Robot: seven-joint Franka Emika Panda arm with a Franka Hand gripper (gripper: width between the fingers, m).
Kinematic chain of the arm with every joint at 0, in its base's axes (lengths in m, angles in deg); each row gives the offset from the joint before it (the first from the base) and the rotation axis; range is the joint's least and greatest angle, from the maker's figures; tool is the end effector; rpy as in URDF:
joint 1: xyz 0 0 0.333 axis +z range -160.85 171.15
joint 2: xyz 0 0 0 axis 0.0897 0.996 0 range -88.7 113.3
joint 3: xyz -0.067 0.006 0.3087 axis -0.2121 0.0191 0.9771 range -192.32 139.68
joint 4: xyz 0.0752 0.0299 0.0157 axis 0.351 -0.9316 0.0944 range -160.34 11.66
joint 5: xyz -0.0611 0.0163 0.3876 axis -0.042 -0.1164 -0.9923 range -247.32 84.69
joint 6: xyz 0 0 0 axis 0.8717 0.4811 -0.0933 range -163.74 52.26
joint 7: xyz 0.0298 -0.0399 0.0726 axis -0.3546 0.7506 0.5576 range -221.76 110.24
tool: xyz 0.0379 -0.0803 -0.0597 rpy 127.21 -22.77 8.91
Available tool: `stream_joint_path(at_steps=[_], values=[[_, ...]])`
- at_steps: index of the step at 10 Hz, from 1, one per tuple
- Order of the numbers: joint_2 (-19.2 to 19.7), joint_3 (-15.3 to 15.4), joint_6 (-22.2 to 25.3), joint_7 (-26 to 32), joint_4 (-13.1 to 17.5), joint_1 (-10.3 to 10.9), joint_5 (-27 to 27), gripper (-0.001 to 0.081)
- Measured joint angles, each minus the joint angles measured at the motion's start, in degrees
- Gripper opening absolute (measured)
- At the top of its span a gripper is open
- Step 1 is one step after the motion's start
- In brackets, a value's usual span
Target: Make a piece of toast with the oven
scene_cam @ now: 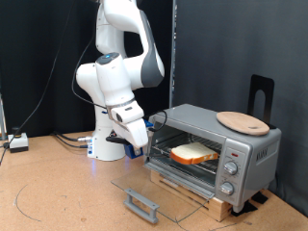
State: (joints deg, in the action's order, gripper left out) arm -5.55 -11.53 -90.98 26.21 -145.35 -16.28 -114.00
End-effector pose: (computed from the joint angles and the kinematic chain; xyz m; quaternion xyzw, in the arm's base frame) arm 0.3595 -0.0519 0.2891 -0.9041 -0.4064 -0.0900 0.0963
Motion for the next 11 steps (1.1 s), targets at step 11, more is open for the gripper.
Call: stream_joint_path(at_steps=[11], values=[[0.3,3.7,-2.8,-1.7,-1.3,2.3,-6.5,0.0406]])
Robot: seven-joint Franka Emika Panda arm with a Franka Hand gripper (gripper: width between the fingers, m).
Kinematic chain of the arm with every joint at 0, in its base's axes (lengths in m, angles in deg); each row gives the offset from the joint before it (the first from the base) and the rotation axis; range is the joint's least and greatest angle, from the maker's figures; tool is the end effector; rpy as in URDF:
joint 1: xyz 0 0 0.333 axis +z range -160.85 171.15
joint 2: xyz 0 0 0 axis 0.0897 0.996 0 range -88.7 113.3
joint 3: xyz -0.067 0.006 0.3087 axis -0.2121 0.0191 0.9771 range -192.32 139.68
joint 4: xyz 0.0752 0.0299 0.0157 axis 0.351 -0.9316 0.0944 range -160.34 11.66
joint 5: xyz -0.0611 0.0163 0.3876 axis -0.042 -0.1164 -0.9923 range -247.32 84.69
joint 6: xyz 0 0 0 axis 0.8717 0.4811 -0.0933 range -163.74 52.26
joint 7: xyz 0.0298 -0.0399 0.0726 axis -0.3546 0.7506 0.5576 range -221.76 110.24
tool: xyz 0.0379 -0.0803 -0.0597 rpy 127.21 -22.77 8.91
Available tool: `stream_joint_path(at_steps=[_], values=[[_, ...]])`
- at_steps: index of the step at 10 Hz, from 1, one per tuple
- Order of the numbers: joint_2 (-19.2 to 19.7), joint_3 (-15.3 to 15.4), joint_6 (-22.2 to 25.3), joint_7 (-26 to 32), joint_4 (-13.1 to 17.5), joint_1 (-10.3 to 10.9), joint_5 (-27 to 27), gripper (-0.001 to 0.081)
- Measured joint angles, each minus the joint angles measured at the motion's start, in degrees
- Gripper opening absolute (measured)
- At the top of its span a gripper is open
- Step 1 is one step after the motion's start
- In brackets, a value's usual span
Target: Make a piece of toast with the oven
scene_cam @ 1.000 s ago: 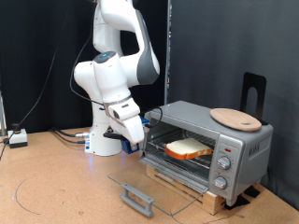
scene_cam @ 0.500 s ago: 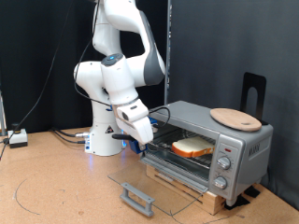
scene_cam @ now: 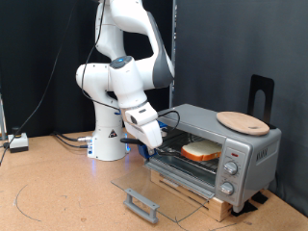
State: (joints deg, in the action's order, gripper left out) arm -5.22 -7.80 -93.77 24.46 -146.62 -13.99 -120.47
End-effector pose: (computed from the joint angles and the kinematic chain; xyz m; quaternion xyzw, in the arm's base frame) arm 0.3578 -0.0208 0.2806 -0.9092 -0.3902 -0.1013 0.1046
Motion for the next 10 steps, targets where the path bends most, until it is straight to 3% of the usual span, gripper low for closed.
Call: stream_joint_path(at_steps=[6,8,10], values=[[3.7,-6.2,6.3,-1.9,4.1,-9.9,4.4,0.0406],[3.6,-6.0,8.0,-1.0,4.1,-9.8,3.3,0.0406],[1.3,-7.5,14.7,4.0,4.8,-9.4,-2.6,0.0406]])
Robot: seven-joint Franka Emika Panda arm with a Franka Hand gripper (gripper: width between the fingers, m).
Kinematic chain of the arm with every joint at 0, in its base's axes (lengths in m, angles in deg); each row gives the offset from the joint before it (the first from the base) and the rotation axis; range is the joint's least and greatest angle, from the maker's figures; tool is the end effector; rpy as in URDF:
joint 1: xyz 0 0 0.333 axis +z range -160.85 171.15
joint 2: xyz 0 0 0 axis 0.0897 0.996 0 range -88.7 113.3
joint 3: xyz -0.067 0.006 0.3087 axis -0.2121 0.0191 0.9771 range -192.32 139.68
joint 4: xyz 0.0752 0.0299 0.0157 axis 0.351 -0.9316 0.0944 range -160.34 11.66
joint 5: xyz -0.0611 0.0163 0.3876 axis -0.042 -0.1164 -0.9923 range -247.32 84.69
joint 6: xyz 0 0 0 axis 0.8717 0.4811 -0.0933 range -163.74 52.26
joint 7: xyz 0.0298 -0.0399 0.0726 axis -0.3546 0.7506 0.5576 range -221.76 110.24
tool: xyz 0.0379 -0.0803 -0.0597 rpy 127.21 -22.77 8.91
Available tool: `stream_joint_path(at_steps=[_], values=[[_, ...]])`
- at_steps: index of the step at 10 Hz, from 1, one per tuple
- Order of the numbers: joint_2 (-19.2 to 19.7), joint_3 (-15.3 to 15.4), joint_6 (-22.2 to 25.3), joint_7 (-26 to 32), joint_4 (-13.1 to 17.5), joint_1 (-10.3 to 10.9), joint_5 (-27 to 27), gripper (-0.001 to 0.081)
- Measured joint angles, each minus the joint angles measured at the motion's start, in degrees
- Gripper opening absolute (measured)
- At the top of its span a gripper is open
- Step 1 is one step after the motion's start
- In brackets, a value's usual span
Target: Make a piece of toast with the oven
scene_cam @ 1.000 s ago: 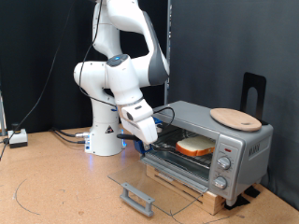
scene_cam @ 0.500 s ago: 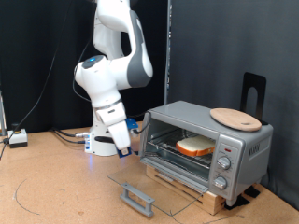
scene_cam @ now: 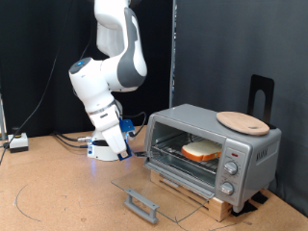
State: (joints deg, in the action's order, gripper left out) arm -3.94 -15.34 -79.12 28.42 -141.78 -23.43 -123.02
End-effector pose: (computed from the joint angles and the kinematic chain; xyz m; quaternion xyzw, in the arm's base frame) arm 0.3530 -0.1001 0.2914 -0.9255 -0.2947 -0.1208 0.2049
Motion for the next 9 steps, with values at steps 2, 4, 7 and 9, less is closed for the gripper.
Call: stream_joint_path(at_steps=[2,4,7,9], values=[[-4.0,-2.1,7.1,3.8,0.8,0.0,-4.0,0.0406],[-7.9,-3.3,12.1,4.7,1.3,0.0,-5.9,0.0406],[-13.5,-2.6,16.2,3.2,1.5,0.1,-5.2,0.0406],[-16.7,0.2,18.1,-1.5,1.7,0.1,-1.0,0.0406]])
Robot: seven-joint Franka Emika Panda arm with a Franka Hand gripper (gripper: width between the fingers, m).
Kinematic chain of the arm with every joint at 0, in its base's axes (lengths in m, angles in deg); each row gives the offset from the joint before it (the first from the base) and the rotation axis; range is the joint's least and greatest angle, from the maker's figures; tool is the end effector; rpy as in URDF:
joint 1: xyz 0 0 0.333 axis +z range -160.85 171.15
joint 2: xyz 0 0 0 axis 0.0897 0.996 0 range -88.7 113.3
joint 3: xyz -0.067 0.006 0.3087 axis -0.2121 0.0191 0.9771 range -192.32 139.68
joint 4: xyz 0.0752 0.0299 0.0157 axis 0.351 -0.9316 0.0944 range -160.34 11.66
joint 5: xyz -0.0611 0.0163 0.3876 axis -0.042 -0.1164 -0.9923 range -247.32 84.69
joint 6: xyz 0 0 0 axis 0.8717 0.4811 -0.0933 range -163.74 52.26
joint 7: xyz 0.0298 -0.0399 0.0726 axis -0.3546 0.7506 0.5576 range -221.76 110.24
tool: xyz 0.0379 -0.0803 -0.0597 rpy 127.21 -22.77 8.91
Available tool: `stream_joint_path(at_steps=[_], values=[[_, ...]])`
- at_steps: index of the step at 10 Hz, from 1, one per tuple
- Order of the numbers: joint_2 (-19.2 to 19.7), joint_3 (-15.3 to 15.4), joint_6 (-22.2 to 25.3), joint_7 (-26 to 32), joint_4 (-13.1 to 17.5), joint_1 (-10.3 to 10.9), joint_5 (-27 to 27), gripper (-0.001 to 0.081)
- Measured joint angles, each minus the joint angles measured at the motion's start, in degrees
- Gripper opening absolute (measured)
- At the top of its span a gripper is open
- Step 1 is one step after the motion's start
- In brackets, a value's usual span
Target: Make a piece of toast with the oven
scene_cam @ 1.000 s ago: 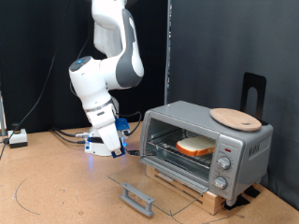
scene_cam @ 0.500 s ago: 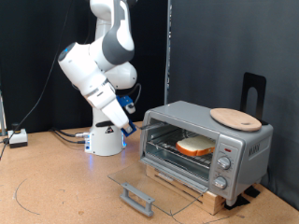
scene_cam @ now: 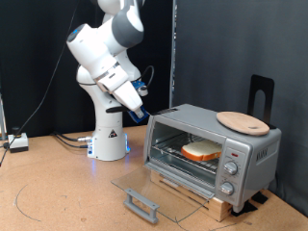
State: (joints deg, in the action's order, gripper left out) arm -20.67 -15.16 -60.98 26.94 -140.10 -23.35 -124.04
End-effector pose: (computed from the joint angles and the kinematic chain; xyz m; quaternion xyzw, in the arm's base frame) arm 0.3394 -0.0638 0.3896 -0.8930 -0.3486 -0.1610 0.2348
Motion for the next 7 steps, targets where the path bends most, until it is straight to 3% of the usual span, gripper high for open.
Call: stream_joint_path(at_steps=[1,3,7], values=[[-1.0,3.1,0.4,-4.2,0.2,-0.2,3.9,0.0406],[-0.9,1.8,1.4,-0.1,-0.1,0.1,-0.1,0.0406],[-3.0,2.0,11.7,5.0,0.1,5.3,-2.8,0.0406]])
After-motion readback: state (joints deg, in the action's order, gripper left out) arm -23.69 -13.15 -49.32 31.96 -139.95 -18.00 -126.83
